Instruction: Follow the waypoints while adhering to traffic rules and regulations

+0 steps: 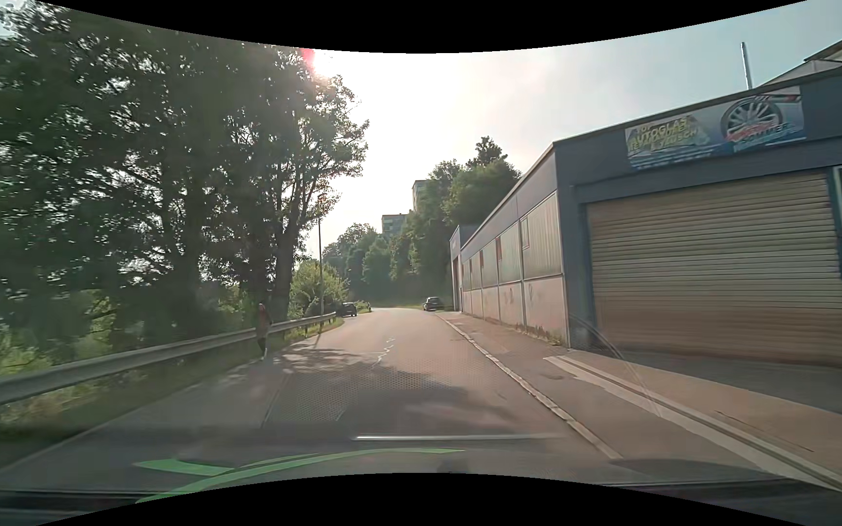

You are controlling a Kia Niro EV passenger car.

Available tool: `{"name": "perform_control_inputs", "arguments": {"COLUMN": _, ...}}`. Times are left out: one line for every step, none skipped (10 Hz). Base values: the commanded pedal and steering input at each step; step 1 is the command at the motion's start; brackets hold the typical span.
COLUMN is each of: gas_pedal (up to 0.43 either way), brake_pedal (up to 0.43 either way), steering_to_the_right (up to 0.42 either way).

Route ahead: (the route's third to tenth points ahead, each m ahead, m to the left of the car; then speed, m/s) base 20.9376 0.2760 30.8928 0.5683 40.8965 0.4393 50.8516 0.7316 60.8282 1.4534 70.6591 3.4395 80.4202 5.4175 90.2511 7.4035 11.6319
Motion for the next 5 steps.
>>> {"name": "perform_control_inputs", "arguments": {"gas_pedal": 0.098, "brake_pedal": 0.000, "steering_to_the_right": -0.005}}
{"name": "perform_control_inputs", "arguments": {"gas_pedal": 0.098, "brake_pedal": 0.000, "steering_to_the_right": -0.005}}
{"name": "perform_control_inputs", "arguments": {"gas_pedal": 0.098, "brake_pedal": 0.000, "steering_to_the_right": -0.006}}
{"name": "perform_control_inputs", "arguments": {"gas_pedal": 0.098, "brake_pedal": 0.000, "steering_to_the_right": -0.006}}
{"name": "perform_control_inputs", "arguments": {"gas_pedal": 0.110, "brake_pedal": 0.000, "steering_to_the_right": -0.007}}
